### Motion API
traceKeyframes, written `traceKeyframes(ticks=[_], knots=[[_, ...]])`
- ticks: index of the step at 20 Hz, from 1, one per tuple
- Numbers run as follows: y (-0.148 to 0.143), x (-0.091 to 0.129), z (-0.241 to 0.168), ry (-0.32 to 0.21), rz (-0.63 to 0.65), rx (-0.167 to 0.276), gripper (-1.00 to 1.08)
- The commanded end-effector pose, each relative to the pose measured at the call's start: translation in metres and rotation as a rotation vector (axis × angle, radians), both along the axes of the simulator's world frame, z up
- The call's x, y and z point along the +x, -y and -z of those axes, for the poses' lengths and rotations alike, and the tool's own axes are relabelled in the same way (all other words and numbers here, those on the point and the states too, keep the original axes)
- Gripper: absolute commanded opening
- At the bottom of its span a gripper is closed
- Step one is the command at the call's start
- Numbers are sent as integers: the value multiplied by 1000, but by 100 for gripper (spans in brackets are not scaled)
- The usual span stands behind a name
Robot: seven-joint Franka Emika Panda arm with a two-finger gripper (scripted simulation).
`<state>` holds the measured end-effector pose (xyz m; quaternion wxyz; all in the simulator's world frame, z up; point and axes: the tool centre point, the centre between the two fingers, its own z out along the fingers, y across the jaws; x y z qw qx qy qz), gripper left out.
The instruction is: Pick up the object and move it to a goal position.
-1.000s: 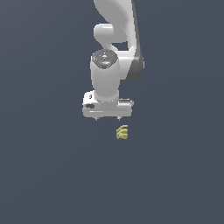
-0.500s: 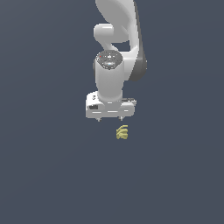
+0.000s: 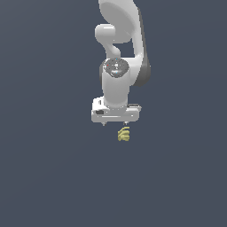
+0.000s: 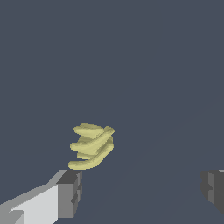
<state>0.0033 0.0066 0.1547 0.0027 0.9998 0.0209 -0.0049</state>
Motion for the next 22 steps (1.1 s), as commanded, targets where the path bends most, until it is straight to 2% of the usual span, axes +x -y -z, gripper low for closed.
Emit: traceKeyframes(ticks=[1, 10, 22], knots=[[-10, -1, 13, 1, 18, 1, 100], [-43, -5, 58, 9, 85, 5, 100], [-48, -7, 77, 9, 92, 5, 100]])
